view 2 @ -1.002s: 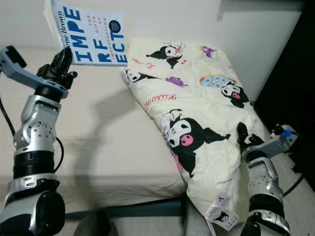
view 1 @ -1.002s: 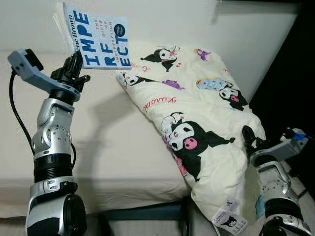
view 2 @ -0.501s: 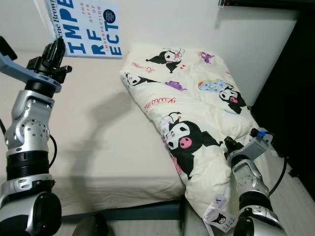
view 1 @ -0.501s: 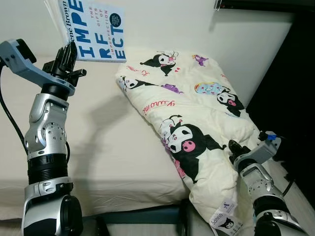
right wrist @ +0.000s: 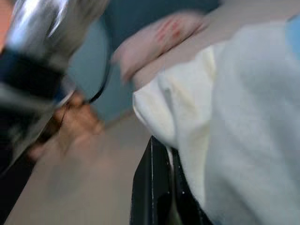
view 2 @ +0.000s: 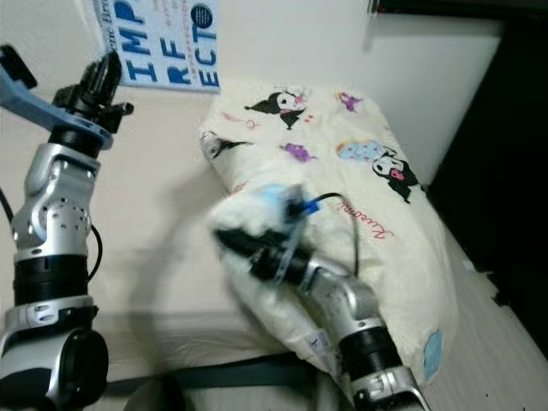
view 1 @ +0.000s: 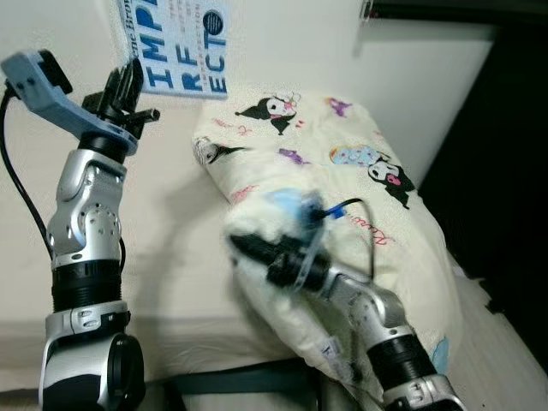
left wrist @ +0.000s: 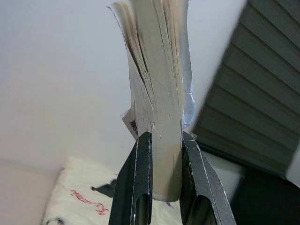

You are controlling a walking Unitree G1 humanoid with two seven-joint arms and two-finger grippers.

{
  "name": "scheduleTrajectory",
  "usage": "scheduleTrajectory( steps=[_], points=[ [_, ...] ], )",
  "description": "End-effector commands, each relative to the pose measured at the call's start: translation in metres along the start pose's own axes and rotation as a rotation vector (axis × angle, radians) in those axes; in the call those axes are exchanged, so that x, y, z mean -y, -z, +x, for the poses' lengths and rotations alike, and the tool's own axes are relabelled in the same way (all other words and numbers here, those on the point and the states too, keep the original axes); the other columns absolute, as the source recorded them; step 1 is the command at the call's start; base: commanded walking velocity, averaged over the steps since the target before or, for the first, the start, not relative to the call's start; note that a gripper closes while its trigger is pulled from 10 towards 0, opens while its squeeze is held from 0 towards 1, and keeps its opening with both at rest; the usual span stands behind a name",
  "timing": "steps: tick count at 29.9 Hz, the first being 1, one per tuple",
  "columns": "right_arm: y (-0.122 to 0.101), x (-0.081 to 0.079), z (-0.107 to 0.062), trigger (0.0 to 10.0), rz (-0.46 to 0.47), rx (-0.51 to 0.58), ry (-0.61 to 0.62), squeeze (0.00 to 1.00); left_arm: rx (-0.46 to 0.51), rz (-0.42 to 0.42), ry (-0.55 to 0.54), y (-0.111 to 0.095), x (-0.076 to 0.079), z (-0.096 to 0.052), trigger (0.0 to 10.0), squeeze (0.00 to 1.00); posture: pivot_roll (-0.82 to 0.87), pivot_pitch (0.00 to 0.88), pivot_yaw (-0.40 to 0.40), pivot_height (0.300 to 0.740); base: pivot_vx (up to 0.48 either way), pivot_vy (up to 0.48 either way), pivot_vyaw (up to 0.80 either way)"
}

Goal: Clean up the room

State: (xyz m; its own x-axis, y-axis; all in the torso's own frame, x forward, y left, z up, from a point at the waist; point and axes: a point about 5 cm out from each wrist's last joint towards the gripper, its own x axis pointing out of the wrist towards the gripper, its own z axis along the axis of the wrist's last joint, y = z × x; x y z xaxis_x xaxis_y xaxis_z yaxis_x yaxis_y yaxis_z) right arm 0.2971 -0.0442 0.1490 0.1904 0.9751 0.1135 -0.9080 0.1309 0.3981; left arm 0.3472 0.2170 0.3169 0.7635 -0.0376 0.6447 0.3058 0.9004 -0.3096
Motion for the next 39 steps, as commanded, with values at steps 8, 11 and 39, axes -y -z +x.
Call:
scheduleTrajectory(
  steps=[8, 11, 39],
  points=[
    [0.015, -0.001, 0.016, 10.0, 0.031, -0.14, -0.077, 0.32, 0.034, 0.034, 0.041, -0.008, 0.014, 0.003, 0.0, 0.0, -0.08, 0.0, -0.052, 0.381, 0.0, 0.0, 0.0],
    [0.015, -0.003, 0.013, 10.0, 0.09, -0.103, -0.071, 0.96, 0.02, 0.048, 0.032, -0.005, 0.013, 0.002, 0.0, 0.0, -0.09, 0.0, -0.053, 0.381, 0.0, 0.0, 0.0],
    [-0.085, 0.029, -0.06, 10.0, 0.08, 0.53, 0.375, 0.0, -0.041, 0.04, 0.055, 0.016, 0.031, -0.002, 0.0, 0.0, -0.1, 0.0, -0.058, 0.381, 0.0, 0.0, 0.0]
  ],
)
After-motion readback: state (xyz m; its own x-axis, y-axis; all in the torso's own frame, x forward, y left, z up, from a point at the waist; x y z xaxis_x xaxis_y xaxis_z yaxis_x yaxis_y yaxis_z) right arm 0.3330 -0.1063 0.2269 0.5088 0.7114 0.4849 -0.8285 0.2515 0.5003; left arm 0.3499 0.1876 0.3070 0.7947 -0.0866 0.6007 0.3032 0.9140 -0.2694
